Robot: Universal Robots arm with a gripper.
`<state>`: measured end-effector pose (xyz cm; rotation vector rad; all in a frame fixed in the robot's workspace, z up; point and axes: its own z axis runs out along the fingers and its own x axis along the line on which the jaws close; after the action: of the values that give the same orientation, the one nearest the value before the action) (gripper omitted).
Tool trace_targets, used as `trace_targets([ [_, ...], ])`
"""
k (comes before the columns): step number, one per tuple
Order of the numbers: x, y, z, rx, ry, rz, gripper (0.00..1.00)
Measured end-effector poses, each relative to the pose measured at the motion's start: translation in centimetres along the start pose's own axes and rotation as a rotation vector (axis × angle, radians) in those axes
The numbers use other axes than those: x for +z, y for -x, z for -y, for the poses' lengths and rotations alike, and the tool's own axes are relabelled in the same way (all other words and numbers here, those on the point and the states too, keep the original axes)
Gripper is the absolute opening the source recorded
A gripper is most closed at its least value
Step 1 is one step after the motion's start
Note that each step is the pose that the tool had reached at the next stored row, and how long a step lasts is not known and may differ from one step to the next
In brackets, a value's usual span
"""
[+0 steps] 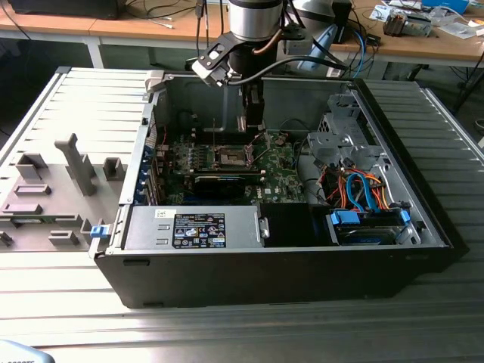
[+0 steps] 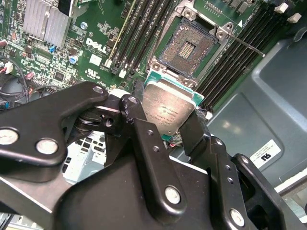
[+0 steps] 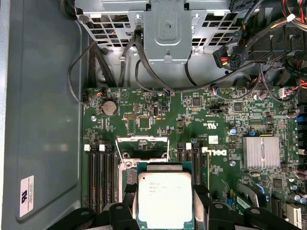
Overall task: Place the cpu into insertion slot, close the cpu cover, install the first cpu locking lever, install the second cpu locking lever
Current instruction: 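Place the cpu into insertion slot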
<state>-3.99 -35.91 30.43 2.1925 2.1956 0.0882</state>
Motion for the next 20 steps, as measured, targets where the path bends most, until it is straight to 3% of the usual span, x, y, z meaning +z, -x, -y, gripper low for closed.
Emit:
trace_targets([
  [20,0.14,0.00,0.13,-0.013,-0.0001,-0.0009,0.55],
])
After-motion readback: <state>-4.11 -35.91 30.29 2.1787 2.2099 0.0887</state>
